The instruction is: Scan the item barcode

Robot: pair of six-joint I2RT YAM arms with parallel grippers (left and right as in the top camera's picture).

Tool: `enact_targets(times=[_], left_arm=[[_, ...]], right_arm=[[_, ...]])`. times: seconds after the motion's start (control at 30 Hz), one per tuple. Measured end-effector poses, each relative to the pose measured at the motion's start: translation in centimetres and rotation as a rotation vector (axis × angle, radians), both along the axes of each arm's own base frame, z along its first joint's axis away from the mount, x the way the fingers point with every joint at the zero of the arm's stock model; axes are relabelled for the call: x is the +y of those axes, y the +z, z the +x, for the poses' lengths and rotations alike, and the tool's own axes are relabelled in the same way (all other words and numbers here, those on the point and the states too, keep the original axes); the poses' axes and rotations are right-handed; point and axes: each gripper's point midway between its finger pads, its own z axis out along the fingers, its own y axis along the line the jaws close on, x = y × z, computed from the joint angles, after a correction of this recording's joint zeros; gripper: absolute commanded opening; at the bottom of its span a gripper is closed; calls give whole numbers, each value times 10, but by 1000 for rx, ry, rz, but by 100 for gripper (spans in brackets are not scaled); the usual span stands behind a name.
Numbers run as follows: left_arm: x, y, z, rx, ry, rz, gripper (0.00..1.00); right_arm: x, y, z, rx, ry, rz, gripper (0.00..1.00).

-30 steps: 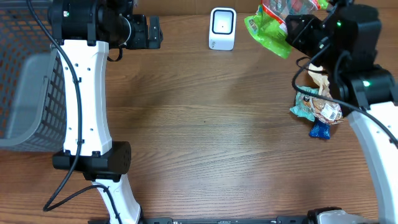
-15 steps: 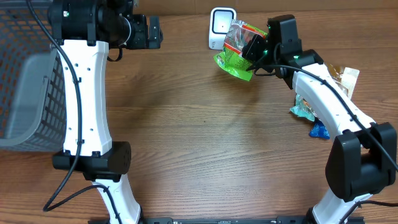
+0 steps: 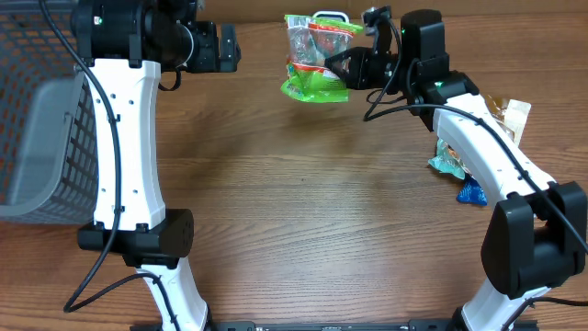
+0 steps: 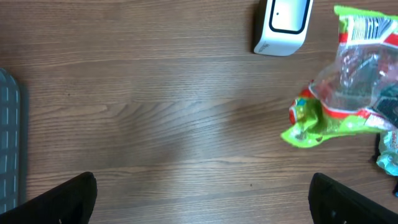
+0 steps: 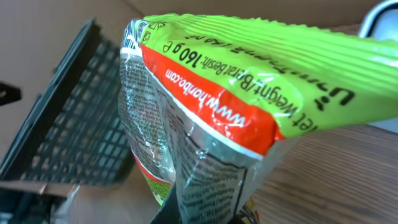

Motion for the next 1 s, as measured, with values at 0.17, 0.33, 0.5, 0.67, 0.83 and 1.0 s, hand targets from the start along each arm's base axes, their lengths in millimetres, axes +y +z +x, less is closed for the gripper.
enact_targets(times=[0.17, 0.33, 0.5, 0.67, 0.83, 1.0], left_arm=[[0, 0, 0, 0, 0, 0, 100], [0, 0, 0, 0, 0, 0, 100], [0, 0, 0, 0, 0, 0, 100], [0, 0, 0, 0, 0, 0, 100], [0, 0, 0, 0, 0, 0, 100], [0, 0, 0, 0, 0, 0, 100]], right_arm=[[-22, -26, 9, 110, -173, -94, 4], [-91, -68, 23, 140, -619, -459, 4], [-85, -47, 25, -108, -709, -733, 4], [-20, -30, 16, -327, -471, -811, 4], [33, -27, -7, -439, -285, -837, 4], [-3, -6, 7, -502, -492, -985, 4]])
